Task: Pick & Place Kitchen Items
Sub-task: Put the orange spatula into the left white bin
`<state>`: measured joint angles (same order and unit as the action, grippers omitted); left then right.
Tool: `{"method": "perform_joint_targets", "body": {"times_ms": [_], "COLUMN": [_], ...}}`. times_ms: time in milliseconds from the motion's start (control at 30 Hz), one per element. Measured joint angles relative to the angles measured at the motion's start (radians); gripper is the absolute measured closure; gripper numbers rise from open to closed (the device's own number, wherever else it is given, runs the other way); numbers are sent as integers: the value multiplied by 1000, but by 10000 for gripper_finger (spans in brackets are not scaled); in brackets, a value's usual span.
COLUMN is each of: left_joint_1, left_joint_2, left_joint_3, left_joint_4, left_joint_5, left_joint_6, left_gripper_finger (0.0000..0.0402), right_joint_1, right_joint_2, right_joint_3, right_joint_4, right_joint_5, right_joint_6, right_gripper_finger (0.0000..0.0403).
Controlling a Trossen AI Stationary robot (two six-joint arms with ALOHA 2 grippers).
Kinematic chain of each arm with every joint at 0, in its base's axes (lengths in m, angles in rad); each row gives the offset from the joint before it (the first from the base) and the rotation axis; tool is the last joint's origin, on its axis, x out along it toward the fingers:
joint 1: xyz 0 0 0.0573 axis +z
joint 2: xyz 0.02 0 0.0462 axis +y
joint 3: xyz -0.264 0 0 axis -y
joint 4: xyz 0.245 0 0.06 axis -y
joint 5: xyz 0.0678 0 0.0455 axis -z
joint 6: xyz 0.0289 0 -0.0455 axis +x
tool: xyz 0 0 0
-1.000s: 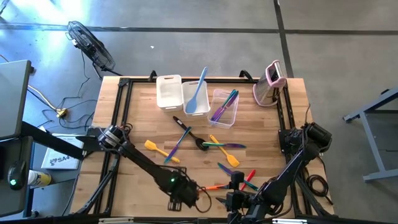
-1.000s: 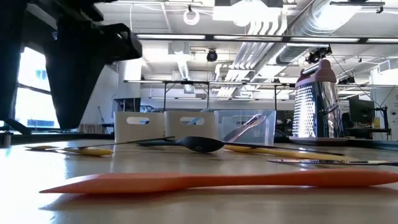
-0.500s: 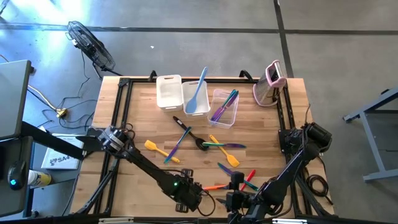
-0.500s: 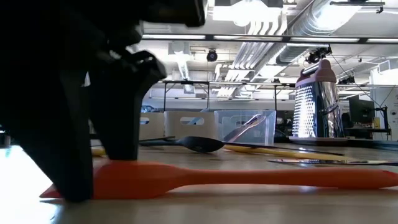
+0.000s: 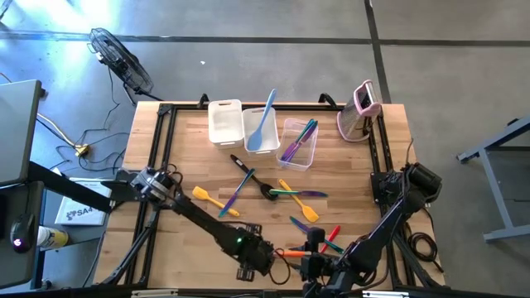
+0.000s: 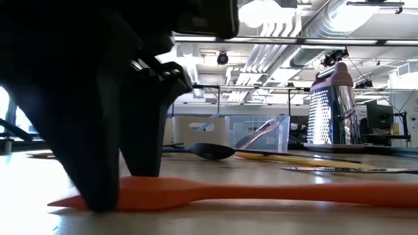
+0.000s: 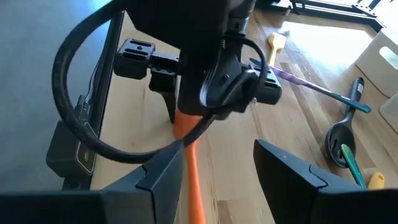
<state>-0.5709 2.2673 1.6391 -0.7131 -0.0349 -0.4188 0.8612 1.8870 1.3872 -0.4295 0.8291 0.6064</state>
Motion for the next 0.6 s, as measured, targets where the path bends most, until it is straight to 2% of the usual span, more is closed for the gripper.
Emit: {"method": "perform_joint_targets", "body": {"times_ms": [267, 467, 600], "left_joint_1": [11, 17, 17], "left_joint_2": [1, 5, 5], "left_joint_3": [-1, -2, -2], "left_joint_4": [28, 46, 45], "left_joint_5": [36, 81, 73], "left_joint_6": [33, 52, 50], "left_gripper_finger": [317, 380, 386], "right_joint_1": [0, 0, 0], "right_joint_2": [0, 0, 0], "right_joint_3": [0, 0, 0], "right_joint_4": [-16, -26, -26], "right_joint_5": [-1, 1, 1], "right_joint_6": [2, 3, 3], "right_gripper_finger": [215, 215, 215]}}
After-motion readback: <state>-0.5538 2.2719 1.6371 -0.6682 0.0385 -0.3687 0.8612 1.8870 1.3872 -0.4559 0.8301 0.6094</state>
